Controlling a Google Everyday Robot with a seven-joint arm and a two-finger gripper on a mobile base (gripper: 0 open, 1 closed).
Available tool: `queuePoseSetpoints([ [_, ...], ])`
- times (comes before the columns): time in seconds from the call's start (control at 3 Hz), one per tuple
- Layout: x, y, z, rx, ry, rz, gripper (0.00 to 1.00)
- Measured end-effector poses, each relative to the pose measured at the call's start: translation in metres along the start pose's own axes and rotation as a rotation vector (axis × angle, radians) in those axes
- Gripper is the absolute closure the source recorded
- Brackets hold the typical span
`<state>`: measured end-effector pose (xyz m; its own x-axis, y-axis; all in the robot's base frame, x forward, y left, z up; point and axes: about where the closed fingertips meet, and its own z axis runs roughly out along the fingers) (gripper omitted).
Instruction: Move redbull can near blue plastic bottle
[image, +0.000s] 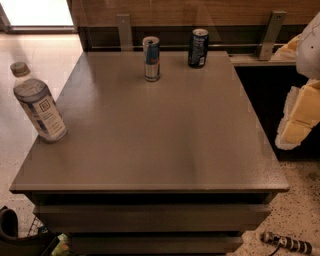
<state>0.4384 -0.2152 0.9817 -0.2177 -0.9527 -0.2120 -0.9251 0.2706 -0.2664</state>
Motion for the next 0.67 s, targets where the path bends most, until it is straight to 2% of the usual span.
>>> queuePoseSetpoints([
  [0.33,0.000,0.000,0.000,0.000,0.000,0.000,0.00],
  [0.67,-0.005,-0.019,0.018,0.040,-0.063,0.047,0.00],
])
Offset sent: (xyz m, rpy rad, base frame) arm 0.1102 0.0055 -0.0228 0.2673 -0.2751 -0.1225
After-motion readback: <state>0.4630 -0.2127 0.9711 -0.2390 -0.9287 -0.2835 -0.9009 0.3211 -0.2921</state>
